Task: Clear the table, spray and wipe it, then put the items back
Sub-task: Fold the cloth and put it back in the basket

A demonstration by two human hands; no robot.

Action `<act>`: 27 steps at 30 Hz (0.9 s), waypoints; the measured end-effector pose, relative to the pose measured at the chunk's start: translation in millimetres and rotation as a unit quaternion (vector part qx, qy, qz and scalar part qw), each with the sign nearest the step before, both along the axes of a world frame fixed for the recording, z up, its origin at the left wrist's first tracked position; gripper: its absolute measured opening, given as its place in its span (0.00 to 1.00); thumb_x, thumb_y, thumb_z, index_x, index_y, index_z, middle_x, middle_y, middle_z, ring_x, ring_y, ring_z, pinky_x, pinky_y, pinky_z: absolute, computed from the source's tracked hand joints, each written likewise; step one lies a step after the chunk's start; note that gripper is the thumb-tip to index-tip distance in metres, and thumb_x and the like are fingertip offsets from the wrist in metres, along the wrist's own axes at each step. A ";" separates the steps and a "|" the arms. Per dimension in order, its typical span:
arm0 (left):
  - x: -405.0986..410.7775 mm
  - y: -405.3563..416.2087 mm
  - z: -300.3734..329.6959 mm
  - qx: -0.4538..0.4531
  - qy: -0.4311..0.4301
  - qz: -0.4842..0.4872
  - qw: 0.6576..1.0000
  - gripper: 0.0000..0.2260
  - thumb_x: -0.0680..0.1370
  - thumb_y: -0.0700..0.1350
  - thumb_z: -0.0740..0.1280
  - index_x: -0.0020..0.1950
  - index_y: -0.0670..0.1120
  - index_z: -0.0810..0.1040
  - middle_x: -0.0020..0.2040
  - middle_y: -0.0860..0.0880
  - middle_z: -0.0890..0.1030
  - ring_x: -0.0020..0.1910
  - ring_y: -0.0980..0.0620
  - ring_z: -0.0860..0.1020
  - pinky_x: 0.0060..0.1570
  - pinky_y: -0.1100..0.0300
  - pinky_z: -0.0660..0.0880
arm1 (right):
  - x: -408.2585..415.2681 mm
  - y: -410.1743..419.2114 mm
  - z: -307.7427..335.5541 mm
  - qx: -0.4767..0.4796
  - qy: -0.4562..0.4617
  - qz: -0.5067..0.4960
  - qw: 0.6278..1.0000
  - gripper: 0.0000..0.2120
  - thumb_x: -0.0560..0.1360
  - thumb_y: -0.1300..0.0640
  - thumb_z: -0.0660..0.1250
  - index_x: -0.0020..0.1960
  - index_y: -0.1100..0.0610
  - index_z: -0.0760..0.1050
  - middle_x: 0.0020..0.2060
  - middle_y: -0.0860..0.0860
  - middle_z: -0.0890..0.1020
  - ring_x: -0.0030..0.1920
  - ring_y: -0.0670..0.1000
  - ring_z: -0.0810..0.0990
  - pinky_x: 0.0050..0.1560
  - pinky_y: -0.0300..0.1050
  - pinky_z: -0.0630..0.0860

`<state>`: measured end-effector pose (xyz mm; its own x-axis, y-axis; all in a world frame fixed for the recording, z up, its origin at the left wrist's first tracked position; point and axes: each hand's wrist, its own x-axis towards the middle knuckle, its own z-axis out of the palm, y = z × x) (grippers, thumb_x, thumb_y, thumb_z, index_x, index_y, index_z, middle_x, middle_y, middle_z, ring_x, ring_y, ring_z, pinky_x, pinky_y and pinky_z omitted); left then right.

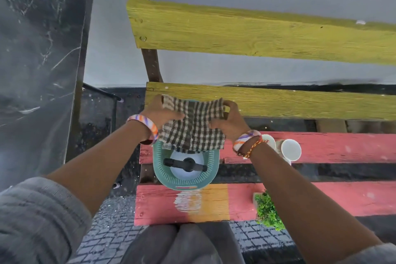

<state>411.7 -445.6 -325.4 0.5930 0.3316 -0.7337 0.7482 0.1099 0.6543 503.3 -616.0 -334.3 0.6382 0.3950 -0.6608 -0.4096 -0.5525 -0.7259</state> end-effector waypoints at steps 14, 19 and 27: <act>-18.2 -16.5 -33.0 0.299 -0.014 -0.300 0.906 0.26 0.75 0.33 0.62 0.72 0.44 0.60 0.70 0.35 0.61 0.57 0.35 0.75 0.58 0.50 0.72 | -40.7 29.1 -26.7 -0.226 -0.291 0.328 0.870 0.14 0.71 0.74 0.57 0.53 0.66 0.73 0.64 0.64 0.68 0.44 0.58 0.76 0.50 0.49 0.75; -22.1 -26.1 -24.4 0.396 0.023 -0.338 0.854 0.16 0.75 0.36 0.61 0.63 0.39 0.72 0.69 0.39 0.63 0.60 0.38 0.74 0.58 0.48 0.75 | -47.2 29.4 -20.4 -0.305 -0.312 0.380 0.815 0.15 0.74 0.73 0.57 0.59 0.67 0.72 0.66 0.63 0.65 0.65 0.65 0.68 0.57 0.57 0.75; -10.8 -25.8 -55.7 0.224 0.091 -0.516 0.822 0.11 0.79 0.40 0.57 0.47 0.37 0.77 0.32 0.46 0.70 0.38 0.46 0.71 0.40 0.58 0.66 | -44.3 22.7 -46.7 -0.247 -0.196 0.501 0.806 0.18 0.75 0.70 0.56 0.64 0.64 0.69 0.57 0.63 0.78 0.57 0.61 0.78 0.51 0.49 0.74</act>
